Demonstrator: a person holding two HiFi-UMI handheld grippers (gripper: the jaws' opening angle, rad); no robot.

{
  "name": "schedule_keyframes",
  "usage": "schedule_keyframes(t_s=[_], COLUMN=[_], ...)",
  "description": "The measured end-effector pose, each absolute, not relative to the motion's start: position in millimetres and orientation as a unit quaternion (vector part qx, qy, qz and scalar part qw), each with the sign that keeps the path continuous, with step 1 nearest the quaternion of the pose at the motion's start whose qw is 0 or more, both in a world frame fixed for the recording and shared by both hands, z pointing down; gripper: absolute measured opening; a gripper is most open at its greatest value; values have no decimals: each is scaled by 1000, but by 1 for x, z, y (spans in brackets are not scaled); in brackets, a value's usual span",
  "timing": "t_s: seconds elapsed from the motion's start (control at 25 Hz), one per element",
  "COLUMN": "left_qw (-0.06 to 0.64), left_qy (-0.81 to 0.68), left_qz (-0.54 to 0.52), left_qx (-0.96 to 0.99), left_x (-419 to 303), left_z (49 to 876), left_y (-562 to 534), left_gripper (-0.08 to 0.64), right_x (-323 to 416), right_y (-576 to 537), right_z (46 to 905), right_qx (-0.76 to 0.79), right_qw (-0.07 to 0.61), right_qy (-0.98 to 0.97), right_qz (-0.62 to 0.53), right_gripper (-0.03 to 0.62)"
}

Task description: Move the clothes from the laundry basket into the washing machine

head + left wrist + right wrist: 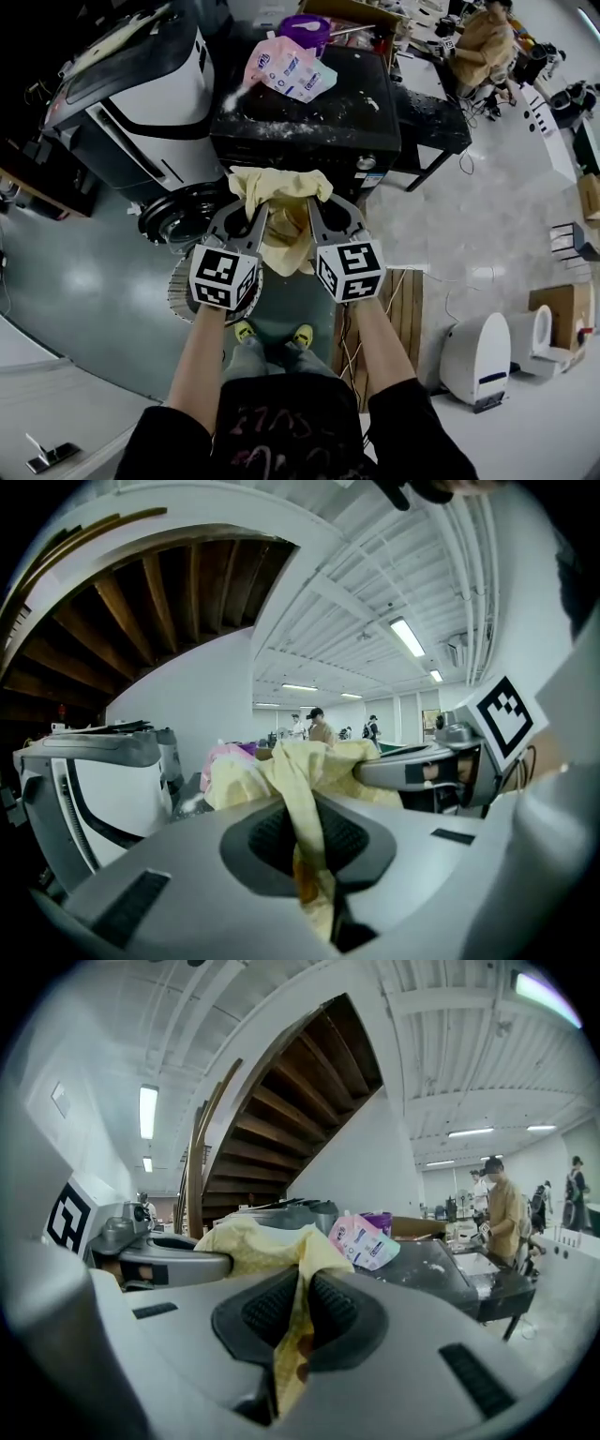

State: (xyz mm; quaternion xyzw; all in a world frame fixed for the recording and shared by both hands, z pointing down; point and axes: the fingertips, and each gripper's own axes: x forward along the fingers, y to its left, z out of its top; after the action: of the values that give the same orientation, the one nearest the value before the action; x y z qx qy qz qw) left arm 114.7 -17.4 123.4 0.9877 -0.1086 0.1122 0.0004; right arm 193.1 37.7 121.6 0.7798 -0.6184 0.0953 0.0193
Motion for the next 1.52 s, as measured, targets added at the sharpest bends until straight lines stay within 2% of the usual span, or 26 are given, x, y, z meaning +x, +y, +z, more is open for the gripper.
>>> schedule_keyframes(t_s=[0.72,1.2,1.52], left_qw=[-14,1,16], left_qy=[-20,-9,-25], left_qz=[95,120,136], left_qx=[995,993,990], left_x=[176,203,232], left_z=[110,152,206], left_y=[-32,-57,-73], left_gripper=[30,31,30], right_x=[247,274,303], right_y=[38,15,-2], right_z=[112,155,214], right_qx=[833,836,824], right_qw=[28,28,31], right_qy=[-546,-535,-545], right_qz=[90,117,152], right_gripper=[20,20,20])
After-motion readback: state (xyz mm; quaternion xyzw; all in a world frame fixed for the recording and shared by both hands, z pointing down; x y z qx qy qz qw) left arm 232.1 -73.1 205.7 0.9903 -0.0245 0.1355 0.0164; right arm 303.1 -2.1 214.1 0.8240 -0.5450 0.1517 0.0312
